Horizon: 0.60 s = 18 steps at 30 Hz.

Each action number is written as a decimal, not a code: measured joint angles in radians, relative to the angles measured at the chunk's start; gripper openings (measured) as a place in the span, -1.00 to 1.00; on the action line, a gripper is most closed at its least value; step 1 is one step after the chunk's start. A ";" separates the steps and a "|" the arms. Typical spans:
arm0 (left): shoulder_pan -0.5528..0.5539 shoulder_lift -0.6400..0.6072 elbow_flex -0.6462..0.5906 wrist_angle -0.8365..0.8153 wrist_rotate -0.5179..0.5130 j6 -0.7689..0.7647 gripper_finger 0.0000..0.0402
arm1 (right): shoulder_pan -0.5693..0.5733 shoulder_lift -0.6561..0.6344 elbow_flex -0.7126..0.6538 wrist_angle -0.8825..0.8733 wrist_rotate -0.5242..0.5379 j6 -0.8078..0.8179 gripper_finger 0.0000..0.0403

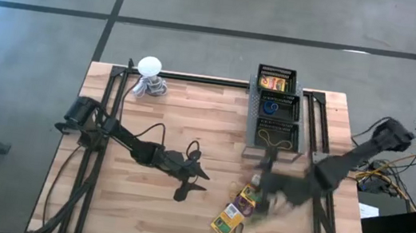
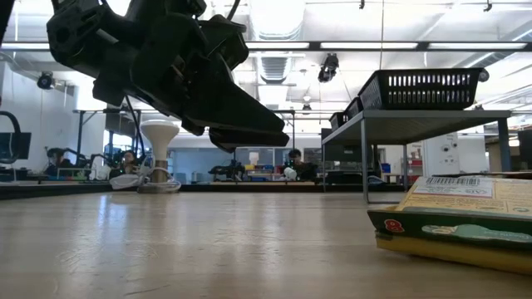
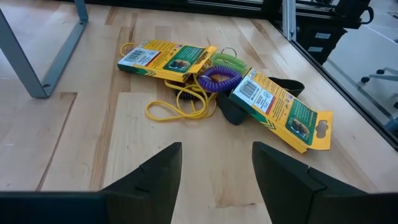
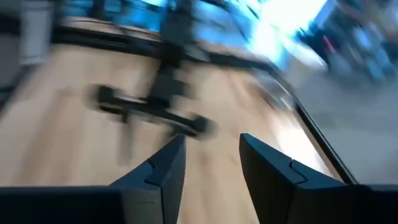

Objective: Pick & Place Office Desk Supplies
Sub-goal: Put the crayon box into the top black bin on the shelf

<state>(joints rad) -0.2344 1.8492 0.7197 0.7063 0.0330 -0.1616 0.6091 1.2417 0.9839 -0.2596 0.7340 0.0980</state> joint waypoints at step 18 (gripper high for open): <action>0.000 0.000 0.000 0.004 0.000 -0.015 0.00 | 0.109 0.631 0.248 -0.040 -0.562 0.334 0.01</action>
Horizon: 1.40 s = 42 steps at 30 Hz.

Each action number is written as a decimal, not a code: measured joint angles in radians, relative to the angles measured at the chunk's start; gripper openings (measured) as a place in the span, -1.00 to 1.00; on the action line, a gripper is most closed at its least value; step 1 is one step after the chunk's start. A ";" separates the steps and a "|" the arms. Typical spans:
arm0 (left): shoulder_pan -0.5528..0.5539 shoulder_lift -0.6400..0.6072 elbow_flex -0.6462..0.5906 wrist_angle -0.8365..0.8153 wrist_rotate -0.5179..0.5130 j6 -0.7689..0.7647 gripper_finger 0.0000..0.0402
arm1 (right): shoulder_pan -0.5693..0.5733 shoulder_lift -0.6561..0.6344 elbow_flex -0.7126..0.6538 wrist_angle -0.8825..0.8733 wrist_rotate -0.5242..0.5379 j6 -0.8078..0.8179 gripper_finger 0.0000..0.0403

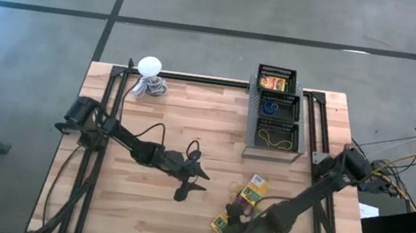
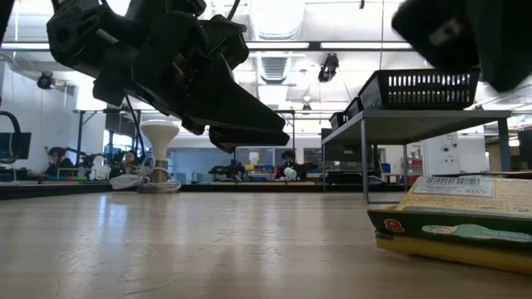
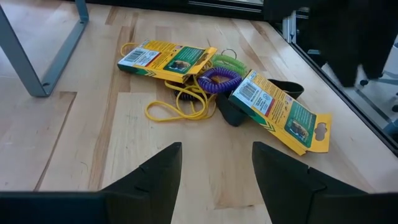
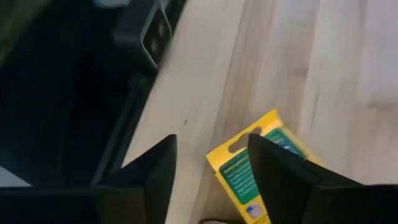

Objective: Pick & Place Office Desk Supplies
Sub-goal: Put the crayon box into the top black bin on the shelf

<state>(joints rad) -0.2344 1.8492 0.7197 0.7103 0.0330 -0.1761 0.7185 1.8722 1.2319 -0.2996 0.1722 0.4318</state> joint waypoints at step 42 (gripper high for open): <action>0.000 0.000 0.049 0.033 0.000 0.205 0.00 | 0.114 0.272 0.215 -0.358 0.453 0.428 -0.93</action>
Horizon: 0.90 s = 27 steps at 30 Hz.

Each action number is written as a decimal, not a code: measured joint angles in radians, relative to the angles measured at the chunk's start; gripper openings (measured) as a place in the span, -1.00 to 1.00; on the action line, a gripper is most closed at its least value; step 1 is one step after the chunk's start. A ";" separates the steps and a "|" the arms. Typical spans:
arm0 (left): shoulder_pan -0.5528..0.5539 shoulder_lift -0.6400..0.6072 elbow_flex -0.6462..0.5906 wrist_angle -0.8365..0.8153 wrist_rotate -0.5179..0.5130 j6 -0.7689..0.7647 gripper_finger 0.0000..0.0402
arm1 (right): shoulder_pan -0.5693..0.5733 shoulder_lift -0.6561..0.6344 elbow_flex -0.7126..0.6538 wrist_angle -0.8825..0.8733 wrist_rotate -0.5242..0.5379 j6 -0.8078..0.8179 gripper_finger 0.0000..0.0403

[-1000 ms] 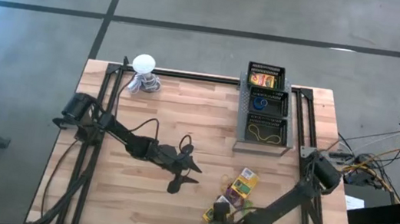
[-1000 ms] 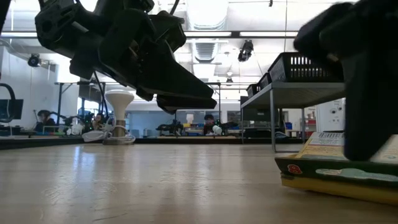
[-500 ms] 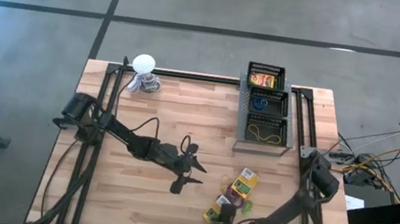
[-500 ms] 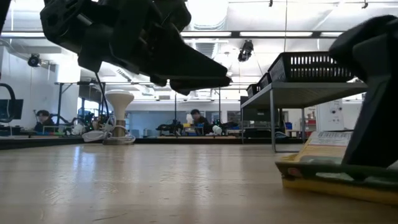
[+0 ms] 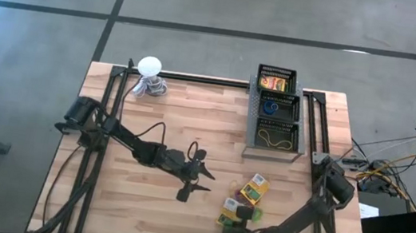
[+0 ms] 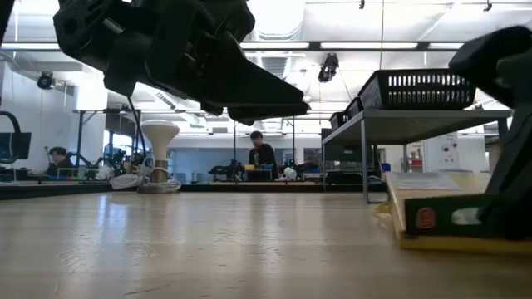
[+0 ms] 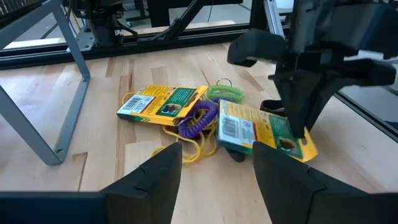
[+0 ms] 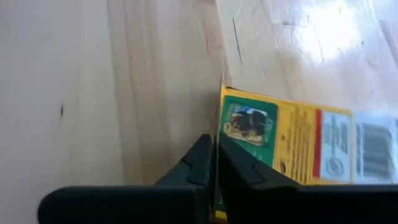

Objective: Pick & Place Office Desk Supplies
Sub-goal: Put the crayon box into the top black bin on the shelf

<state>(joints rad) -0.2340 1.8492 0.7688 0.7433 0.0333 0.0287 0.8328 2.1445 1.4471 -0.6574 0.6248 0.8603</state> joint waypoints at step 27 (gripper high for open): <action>-0.093 0.000 -0.001 -0.029 -0.046 0.146 0.00 | -0.166 -0.213 -0.014 0.051 0.223 -0.074 -0.96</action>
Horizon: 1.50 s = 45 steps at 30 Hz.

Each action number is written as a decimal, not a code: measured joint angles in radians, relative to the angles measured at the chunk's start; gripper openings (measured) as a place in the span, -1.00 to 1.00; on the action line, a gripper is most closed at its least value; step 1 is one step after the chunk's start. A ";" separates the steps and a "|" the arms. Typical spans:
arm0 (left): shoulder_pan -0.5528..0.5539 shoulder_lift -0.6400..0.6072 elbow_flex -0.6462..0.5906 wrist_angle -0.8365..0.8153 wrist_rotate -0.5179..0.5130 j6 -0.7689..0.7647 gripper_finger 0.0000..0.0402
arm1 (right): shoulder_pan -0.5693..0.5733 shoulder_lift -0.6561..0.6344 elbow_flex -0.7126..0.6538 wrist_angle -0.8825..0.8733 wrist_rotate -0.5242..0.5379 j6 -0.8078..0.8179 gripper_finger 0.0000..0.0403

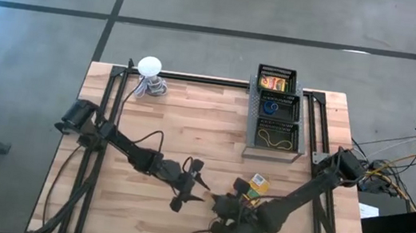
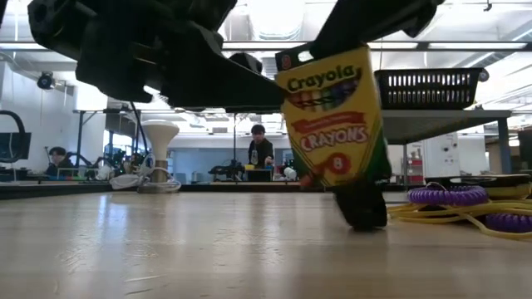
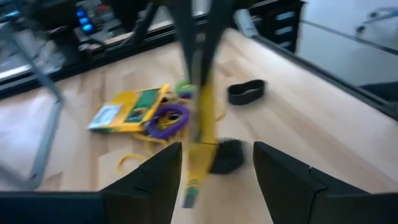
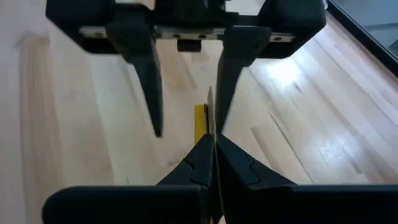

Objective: Pick & Place Office Desk Supplies
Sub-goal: Put the crayon box into the top black bin on the shelf

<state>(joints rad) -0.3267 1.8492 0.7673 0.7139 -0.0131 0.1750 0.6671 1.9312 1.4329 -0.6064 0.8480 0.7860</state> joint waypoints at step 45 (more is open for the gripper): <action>-0.004 -0.074 0.137 -0.528 -0.067 -0.255 -0.80 | -0.202 -0.096 -0.192 0.252 -0.460 -0.165 0.01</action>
<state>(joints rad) -0.3305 1.7752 0.9043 0.1861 -0.0797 -0.0795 0.4654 1.8355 1.2411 -0.3548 0.3876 0.6212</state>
